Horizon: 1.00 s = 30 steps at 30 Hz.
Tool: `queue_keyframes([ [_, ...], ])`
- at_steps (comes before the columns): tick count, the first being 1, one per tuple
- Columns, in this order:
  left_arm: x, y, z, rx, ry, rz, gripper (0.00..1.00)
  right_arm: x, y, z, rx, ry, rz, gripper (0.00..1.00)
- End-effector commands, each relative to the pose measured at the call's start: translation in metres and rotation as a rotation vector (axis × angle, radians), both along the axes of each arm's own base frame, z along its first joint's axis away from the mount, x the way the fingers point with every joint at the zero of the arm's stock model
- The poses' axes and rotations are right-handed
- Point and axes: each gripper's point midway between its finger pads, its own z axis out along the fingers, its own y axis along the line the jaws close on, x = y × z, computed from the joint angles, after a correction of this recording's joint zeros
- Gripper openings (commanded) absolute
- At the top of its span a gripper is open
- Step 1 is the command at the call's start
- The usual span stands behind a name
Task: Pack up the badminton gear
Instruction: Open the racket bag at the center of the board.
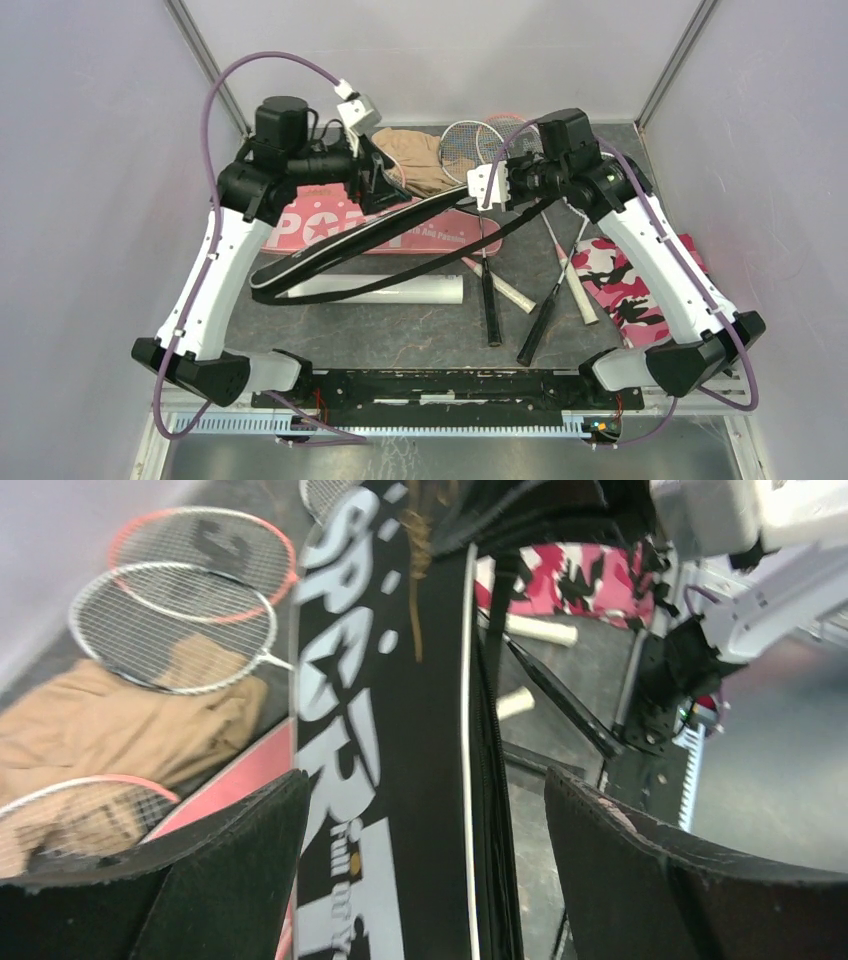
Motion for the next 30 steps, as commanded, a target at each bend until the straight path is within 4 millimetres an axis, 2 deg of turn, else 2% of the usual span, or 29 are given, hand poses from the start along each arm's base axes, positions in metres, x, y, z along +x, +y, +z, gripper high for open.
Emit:
queue_keyframes([
  [1, -0.018, -0.018, -0.020, 0.056, 0.020, -0.078, 0.92, -0.014, 0.026, 0.017, -0.002, -0.038, 0.187, 0.00],
  [5, -0.027, -0.040, -0.040, 0.109, 0.044, -0.119, 0.91, -0.018, 0.032, 0.000, -0.048, -0.029, 0.222, 0.00],
  [11, -0.021, -0.055, -0.067, 0.210, 0.006, -0.101, 0.87, -0.021, 0.035, -0.008, -0.055, -0.018, 0.226, 0.00],
  [17, -0.009, -0.054, -0.087, 0.285, -0.037, -0.054, 0.83, -0.023, 0.034, -0.014, -0.067, -0.003, 0.222, 0.00],
  [22, -0.005, -0.053, -0.096, 0.311, -0.044, -0.048, 0.75, -0.025, 0.031, -0.019, -0.077, 0.006, 0.216, 0.00],
  [30, 0.000, -0.052, -0.103, 0.328, -0.053, -0.042, 0.69, -0.028, 0.029, -0.025, -0.089, 0.019, 0.214, 0.00],
])
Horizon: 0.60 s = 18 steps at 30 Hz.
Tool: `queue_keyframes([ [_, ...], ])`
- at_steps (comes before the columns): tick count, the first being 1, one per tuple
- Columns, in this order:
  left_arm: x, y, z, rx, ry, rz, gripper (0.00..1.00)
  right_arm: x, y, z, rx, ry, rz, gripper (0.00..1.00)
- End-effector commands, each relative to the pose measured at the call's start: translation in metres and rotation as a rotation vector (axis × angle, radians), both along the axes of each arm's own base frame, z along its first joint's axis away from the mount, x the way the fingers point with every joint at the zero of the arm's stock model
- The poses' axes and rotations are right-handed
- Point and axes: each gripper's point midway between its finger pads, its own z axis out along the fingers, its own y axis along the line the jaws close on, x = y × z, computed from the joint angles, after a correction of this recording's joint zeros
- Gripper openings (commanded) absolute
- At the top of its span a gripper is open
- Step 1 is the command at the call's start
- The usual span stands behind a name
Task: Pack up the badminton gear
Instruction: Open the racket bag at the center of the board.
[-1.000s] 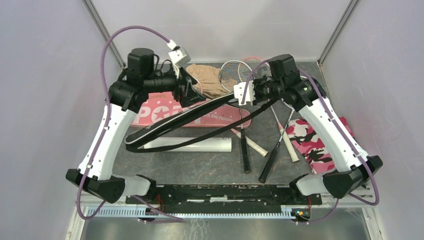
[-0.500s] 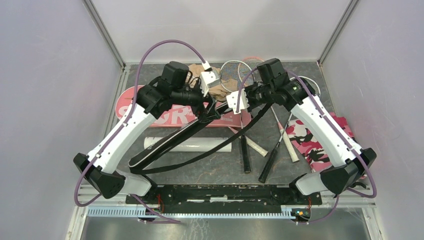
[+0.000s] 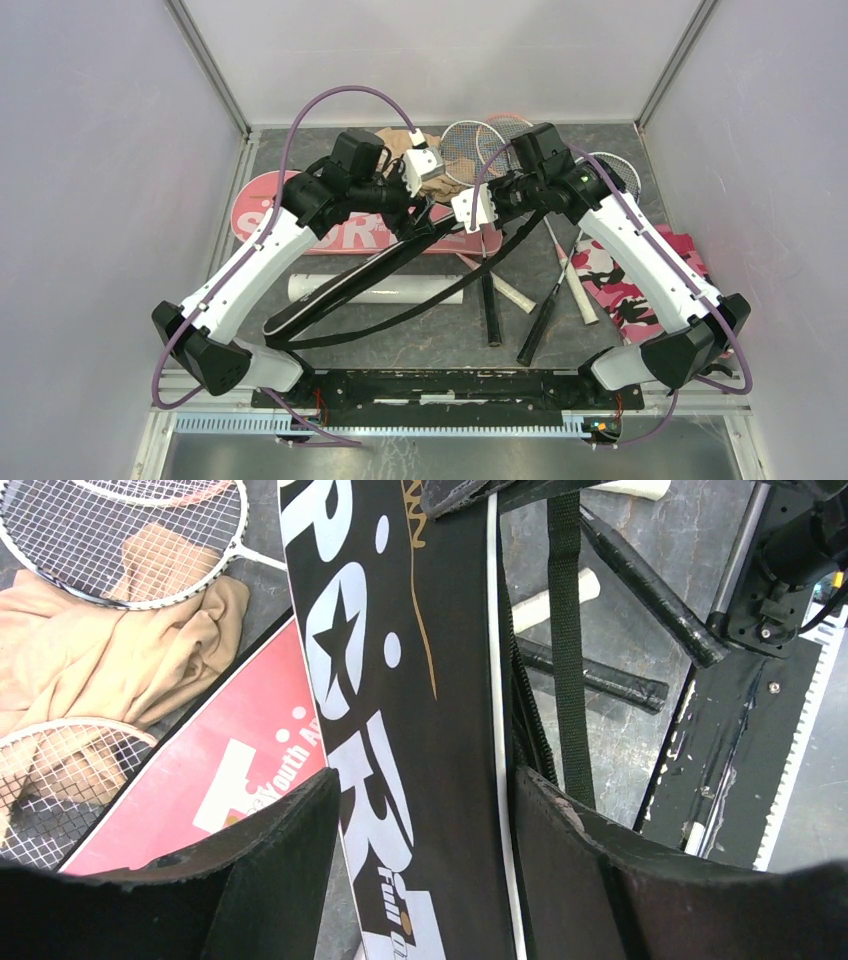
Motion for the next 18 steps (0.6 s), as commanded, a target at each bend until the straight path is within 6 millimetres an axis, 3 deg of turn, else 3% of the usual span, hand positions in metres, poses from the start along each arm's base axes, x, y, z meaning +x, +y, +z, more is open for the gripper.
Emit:
queue_keyframes([
  [1, 0.010, -0.003, 0.001, 0.012, -0.073, -0.016, 0.69, -0.010, 0.003, 0.013, 0.027, -0.042, 0.058, 0.00],
  [8, 0.013, -0.006, -0.010, 0.023, -0.108, -0.025, 0.70, -0.014, 0.006, 0.014, 0.049, -0.019, 0.058, 0.00],
  [18, 0.019, -0.032, -0.011, -0.036, -0.168, -0.060, 0.68, -0.015, 0.009, 0.012, 0.074, 0.023, 0.045, 0.01],
])
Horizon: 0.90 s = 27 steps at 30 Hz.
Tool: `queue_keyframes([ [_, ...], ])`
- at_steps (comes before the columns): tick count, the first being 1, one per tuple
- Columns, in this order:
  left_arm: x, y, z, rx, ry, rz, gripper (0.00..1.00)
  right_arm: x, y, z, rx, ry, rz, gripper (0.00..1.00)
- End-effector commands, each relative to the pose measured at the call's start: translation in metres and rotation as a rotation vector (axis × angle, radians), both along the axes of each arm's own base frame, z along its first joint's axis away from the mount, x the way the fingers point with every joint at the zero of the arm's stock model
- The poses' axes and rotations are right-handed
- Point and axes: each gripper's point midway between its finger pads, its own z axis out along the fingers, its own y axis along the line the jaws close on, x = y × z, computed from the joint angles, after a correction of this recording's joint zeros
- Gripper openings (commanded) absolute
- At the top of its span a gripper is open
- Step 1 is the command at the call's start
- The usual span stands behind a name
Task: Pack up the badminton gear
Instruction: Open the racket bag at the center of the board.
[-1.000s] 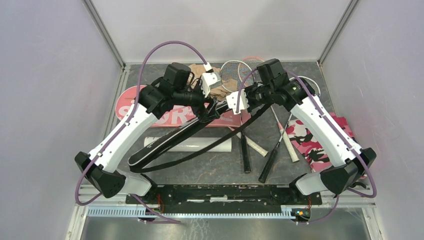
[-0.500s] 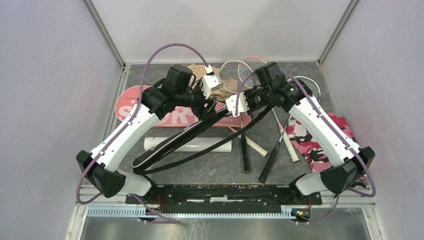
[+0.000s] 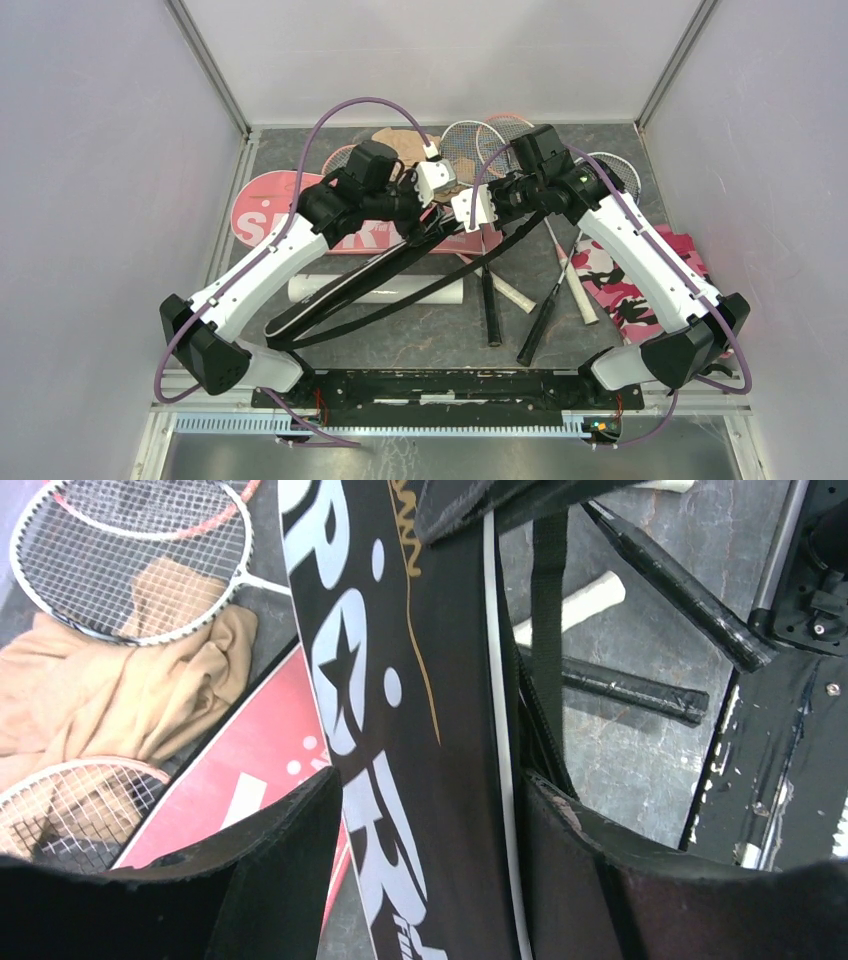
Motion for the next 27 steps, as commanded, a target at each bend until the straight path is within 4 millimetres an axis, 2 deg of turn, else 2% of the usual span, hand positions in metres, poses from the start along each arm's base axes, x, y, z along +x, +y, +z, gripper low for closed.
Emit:
queue_keyframes([
  [1, 0.016, -0.020, 0.013, -0.073, -0.104, -0.031, 0.68, -0.013, 0.011, 0.016, 0.078, -0.002, 0.057, 0.01],
  [5, 0.017, -0.036, 0.019, -0.150, -0.113, -0.073, 0.63, -0.012, 0.011, 0.011, 0.084, 0.017, 0.044, 0.03],
  [10, 0.014, -0.052, 0.010, -0.184, -0.062, -0.136, 0.48, -0.009, 0.010, 0.010, 0.111, 0.020, 0.023, 0.06],
  [13, 0.012, -0.061, 0.004, -0.209, -0.012, -0.166, 0.34, -0.006, 0.008, 0.012, 0.128, 0.018, 0.004, 0.10],
  [17, 0.015, -0.067, 0.005, -0.217, 0.017, -0.164, 0.04, 0.004, 0.003, 0.019, 0.156, 0.004, -0.065, 0.18],
  [23, 0.045, -0.054, 0.023, -0.222, -0.047, 0.043, 0.02, 0.023, -0.016, 0.041, 0.262, -0.069, -0.232, 0.40],
  [27, 0.061, -0.045, 0.037, -0.242, -0.079, 0.166, 0.02, 0.028, -0.020, 0.060, 0.346, -0.077, -0.322, 0.56],
])
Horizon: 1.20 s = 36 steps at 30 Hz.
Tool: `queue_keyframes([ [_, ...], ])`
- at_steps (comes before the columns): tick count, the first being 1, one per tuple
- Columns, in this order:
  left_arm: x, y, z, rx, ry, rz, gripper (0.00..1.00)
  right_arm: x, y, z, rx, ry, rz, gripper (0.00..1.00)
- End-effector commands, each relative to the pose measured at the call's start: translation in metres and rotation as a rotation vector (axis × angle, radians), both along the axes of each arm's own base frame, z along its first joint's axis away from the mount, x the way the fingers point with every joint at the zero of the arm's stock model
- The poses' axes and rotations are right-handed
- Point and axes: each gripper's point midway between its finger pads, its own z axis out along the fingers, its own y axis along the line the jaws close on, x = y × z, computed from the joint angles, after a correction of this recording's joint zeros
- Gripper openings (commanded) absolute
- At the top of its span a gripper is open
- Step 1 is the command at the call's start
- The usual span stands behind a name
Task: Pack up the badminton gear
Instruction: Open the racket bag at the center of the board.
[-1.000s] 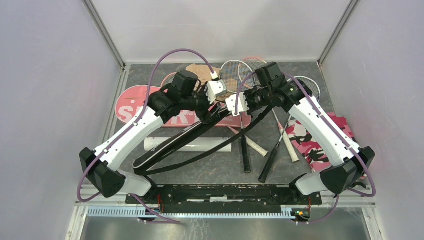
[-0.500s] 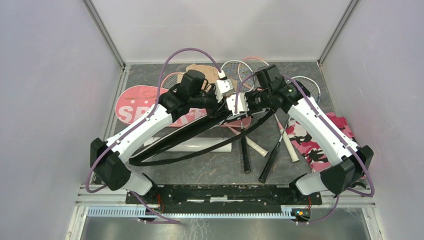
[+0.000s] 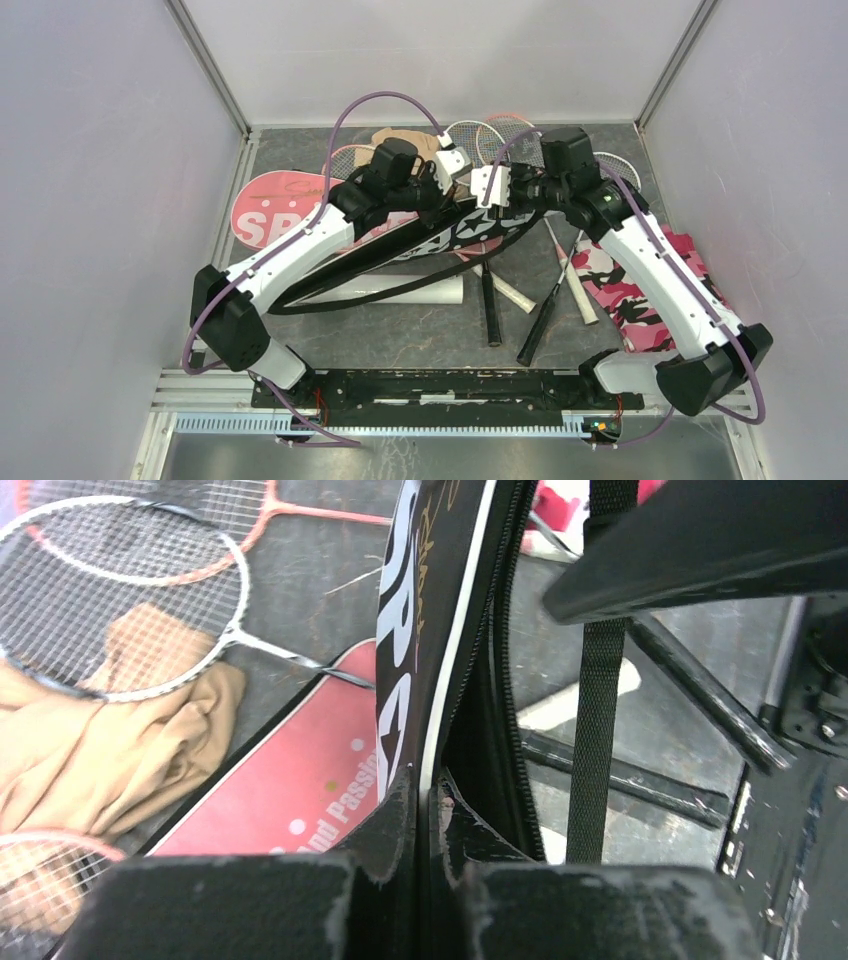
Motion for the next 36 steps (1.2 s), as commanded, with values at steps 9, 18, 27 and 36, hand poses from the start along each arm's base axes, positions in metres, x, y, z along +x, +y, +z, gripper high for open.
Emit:
queue_keyframes([
  [9, 0.052, 0.023, 0.087, -0.198, -0.122, 0.402, 0.02, 0.019, 0.001, 0.076, 0.391, -0.007, -0.281, 0.82],
  [18, 0.074, 0.053, 0.108, -0.232, -0.213, 0.602, 0.02, 0.033, -0.003, 0.038, 0.543, 0.126, -0.478, 0.86],
  [27, 0.077, 0.067, 0.073, -0.280, -0.171, 0.723, 0.02, 0.015, 0.030, -0.017, 0.600, 0.370, -0.379, 0.94],
  [36, 0.072, 0.070, 0.058, -0.327, -0.137, 0.744, 0.02, 0.017, 0.042, -0.034, 0.680, 0.470, -0.390, 0.97],
])
